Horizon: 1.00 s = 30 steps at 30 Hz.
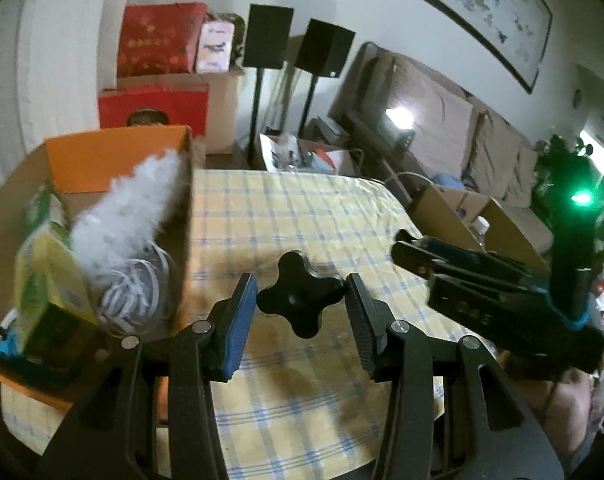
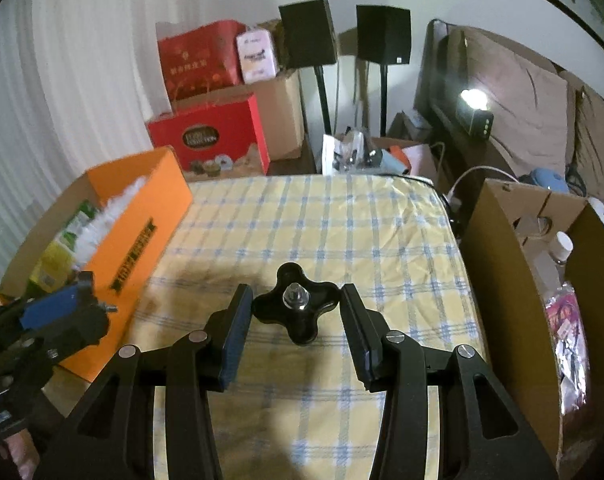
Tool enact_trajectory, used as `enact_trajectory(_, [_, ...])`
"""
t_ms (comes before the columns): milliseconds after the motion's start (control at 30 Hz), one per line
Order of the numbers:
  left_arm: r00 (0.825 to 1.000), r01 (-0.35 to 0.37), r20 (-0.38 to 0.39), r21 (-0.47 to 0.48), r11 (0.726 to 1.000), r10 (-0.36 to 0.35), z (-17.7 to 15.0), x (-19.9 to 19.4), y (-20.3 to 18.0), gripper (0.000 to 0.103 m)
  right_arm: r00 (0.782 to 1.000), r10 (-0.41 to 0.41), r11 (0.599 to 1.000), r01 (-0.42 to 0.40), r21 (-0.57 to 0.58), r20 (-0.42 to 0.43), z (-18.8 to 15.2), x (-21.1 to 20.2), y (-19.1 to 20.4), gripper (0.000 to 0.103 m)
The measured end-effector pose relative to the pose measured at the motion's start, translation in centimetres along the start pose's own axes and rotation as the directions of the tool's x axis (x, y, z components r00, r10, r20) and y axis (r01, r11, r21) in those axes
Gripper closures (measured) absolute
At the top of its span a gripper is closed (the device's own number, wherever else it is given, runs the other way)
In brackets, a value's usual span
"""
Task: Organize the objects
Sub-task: 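Lift the black knob with the left gripper and carry it over the orange box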
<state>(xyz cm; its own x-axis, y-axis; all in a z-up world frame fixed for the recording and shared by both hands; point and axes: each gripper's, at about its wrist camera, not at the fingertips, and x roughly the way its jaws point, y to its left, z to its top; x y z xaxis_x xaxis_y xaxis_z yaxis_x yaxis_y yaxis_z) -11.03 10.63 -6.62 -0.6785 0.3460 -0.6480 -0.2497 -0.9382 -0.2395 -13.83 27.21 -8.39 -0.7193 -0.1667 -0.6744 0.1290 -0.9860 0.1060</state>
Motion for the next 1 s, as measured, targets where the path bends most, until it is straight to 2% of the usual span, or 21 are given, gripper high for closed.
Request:
enact_trajectory(233, [0.999, -0.038, 0.015, -0.028, 0.999, 0.039, 0.4, -1.6, 1.3, 0.061, 1.000, 0.004, 1.000, -0.004, 0.000, 0.026, 0.7, -2.2, 2.1, 0.057])
enact_trajectory(600, [0.995, -0.094, 0.041, -0.049, 0.994, 0.096, 1.3, -4.5, 4.4, 0.061, 0.998, 0.017, 1.000, -0.016, -0.019, 0.054, 1.8, -3.2, 6.1, 0.057])
enact_trajectory(1000, [0.974, -0.220, 0.039, -0.080, 0.972, 0.223, 2.5, -6.1, 9.1, 0.061, 0.995, 0.017, 0.998, -0.011, -0.058, 0.093, 2.4, -3.8, 11.4, 0.057])
